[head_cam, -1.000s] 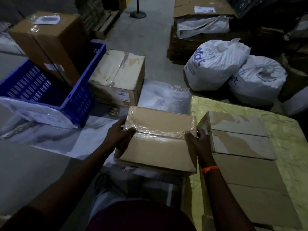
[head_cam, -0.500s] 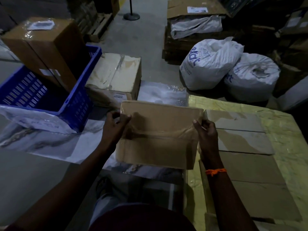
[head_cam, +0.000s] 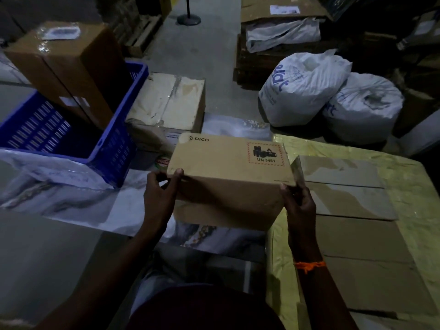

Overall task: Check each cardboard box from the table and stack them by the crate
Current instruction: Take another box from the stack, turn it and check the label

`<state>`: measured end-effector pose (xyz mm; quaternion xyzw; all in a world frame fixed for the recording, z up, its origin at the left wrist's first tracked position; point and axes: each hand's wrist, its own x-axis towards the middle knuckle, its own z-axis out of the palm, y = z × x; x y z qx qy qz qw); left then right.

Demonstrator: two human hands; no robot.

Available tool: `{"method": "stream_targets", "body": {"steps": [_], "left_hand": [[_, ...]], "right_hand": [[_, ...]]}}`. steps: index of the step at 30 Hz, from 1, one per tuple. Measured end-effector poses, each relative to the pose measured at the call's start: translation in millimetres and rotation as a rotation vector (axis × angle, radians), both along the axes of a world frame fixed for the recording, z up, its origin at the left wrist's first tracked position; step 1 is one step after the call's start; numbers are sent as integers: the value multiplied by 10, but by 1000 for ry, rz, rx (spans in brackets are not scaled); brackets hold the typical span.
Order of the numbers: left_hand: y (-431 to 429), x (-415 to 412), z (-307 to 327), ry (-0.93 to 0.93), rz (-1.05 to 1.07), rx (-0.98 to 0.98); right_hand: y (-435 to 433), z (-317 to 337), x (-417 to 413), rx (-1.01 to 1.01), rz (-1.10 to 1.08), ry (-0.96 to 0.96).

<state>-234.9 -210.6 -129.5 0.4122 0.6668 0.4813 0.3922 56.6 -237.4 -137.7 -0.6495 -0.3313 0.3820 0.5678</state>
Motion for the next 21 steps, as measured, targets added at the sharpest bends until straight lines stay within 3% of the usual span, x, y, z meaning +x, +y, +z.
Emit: {"method": "stream_targets", "body": {"steps": [14,16,18,21], "left_hand": [[-201,-71,-215,105,-103,94],[-185,-85,-185,215,-137,116],[-125,-79,-132,432,-207,204],[63,18,-20,774,-415,377]], "right_hand": [[-284,-56,-106,18,-31,-152],[-261,-31,-106,57,-22,-337],[-178,-30,-105,116,45,-583],[51,30,-242,215,204,-776]]}}
